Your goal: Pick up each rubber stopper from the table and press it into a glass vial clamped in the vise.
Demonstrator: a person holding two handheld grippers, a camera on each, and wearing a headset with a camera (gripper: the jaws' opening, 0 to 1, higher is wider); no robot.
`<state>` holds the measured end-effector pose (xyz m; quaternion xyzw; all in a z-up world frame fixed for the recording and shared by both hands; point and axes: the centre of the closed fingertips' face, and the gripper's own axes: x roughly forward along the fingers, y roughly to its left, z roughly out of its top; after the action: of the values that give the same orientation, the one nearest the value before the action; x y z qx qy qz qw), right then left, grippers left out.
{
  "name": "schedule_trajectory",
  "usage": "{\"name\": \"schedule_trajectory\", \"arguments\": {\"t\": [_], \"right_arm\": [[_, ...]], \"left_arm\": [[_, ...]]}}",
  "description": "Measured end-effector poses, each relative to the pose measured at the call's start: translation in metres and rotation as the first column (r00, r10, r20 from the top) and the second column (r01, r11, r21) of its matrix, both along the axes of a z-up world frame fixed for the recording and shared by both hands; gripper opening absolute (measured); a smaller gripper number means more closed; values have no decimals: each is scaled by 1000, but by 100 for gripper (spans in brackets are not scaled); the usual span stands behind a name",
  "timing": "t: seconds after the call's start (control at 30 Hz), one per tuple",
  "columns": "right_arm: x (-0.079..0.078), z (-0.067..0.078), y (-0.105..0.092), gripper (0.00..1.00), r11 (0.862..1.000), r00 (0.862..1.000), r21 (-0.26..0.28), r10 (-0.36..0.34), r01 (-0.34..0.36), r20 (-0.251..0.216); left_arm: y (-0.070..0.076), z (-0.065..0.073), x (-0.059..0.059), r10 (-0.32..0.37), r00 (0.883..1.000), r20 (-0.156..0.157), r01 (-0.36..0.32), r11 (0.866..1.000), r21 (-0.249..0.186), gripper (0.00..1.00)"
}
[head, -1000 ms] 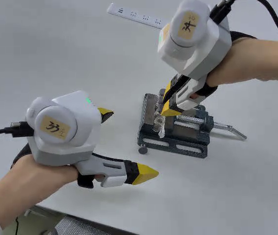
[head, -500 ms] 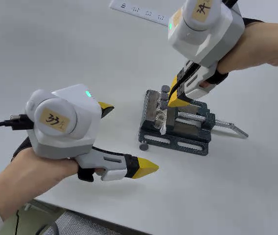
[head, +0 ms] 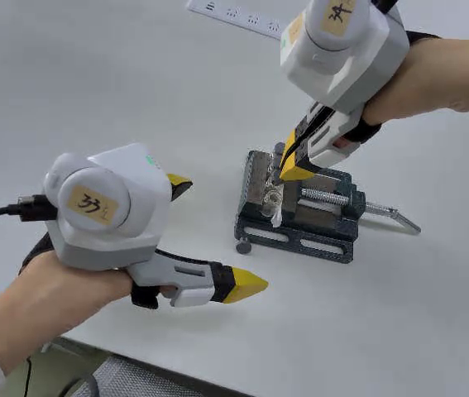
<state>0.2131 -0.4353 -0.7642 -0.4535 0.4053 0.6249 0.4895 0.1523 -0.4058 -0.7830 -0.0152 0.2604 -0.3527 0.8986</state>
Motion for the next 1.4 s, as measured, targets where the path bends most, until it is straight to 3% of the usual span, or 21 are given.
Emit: {"name": "schedule_trajectory", "arguments": {"t": [0.83, 1.17, 1.4], "right_arm": [[-1, -2, 0, 0, 999, 999, -36, 33, -33, 6], [0, -4, 1, 0, 994, 998, -99, 53, -52, 13], [-1, -5, -3, 0, 992, 999, -115, 49, -46, 24]], "left_arm": [[-1, -5, 1, 2, 1000, -11, -2, 1000, -6, 93], [0, -7, 7, 11, 1000, -10, -11, 1000, -13, 93], [0, -6, 10, 18, 1000, -8, -18, 1000, -15, 93]]}}
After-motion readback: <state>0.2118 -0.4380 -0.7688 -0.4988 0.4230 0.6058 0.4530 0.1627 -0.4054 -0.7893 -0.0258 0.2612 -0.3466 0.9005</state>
